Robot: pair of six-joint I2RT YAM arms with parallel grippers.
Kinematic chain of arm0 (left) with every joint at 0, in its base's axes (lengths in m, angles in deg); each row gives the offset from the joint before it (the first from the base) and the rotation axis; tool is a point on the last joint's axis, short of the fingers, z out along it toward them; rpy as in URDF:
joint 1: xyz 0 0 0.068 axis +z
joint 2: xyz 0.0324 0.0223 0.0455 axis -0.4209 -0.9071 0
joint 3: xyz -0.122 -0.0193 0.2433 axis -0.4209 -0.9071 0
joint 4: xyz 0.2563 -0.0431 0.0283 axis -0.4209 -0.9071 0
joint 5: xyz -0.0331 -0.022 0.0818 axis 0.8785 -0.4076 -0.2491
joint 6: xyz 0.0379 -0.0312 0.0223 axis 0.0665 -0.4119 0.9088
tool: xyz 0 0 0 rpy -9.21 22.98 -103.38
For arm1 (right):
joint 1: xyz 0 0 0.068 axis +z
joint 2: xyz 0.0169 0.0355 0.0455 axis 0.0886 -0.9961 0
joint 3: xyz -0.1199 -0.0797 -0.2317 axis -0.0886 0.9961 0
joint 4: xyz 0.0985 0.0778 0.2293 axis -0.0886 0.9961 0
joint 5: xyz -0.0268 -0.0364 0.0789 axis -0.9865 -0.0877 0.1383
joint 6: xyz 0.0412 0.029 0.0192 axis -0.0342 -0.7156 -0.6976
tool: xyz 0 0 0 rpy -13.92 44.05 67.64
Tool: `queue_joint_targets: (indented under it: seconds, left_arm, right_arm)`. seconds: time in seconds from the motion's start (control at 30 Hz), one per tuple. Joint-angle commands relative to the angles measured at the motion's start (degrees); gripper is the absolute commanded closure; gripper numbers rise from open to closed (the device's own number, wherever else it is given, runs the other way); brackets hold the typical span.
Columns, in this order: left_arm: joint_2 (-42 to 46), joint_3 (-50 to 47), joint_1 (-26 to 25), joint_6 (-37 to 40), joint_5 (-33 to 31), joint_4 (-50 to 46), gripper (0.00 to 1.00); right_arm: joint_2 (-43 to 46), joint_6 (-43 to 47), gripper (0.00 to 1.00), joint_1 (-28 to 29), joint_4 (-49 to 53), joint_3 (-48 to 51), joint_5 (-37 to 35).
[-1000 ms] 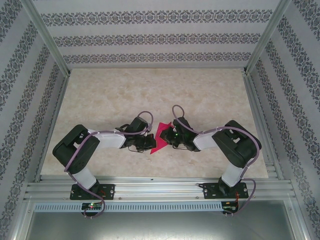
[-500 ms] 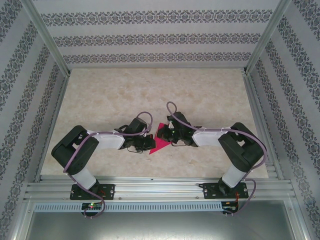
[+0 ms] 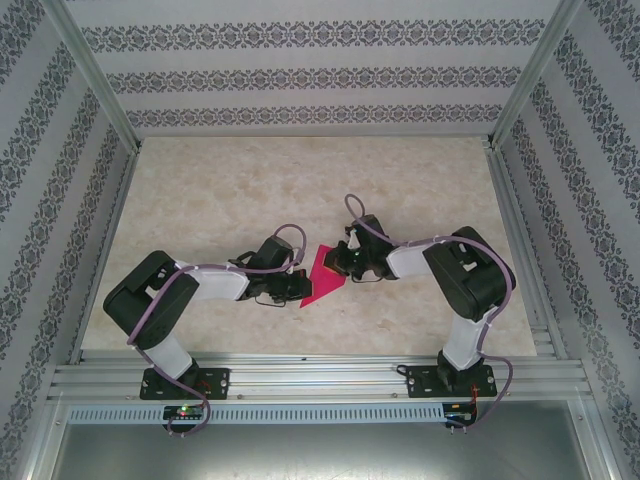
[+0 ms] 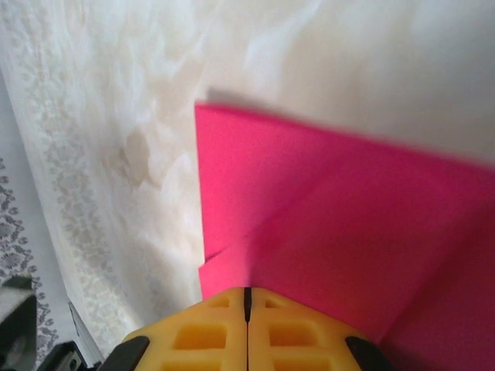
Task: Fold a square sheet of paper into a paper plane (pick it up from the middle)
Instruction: Fourth fold the wing at the center of the table.
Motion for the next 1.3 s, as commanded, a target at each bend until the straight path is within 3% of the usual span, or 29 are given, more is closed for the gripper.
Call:
queue_joint_targets:
  seconds: [0.0, 0.37, 0.53, 0.77, 1.0, 1.27]
  left_arm:
    - [-5.1, -4.7, 0.1, 1.1, -3.1, -10.5, 1.0]
    - [-4.6, -4.2, 0.1, 1.2, -1.9, -10.9, 1.0]
    - [-3.9, -3.5, 0.1, 1.9, -2.1, -12.6, 1.0]
    - [-4.2, -2.5, 0.1, 1.9, -1.9, -12.8, 1.0]
    - [-4.2, -2.0, 0.1, 1.9, -1.7, -12.9, 1.0]
    - [-2.9, -1.2, 0.1, 2.2, -0.7, -13.2, 1.0]
  right_arm:
    - [-2.4, 4.5, 0.92, -6.0, 3.3, -0.7, -6.0]
    - [-1.7, 10.5, 0.91, -12.8, 9.0, -5.8, -3.0]
    - [5.5, 10.5, 0.9, -12.9, 9.1, -5.4, -1.4]
    - [14.4, 7.8, 0.92, -5.8, 7.4, -0.4, -2.5]
    - [8.0, 0.9, 0.97, 3.4, -1.9, 2.0, -1.5]
    - [0.4, 0.9, 0.99, 4.2, -2.8, 4.4, -4.6]
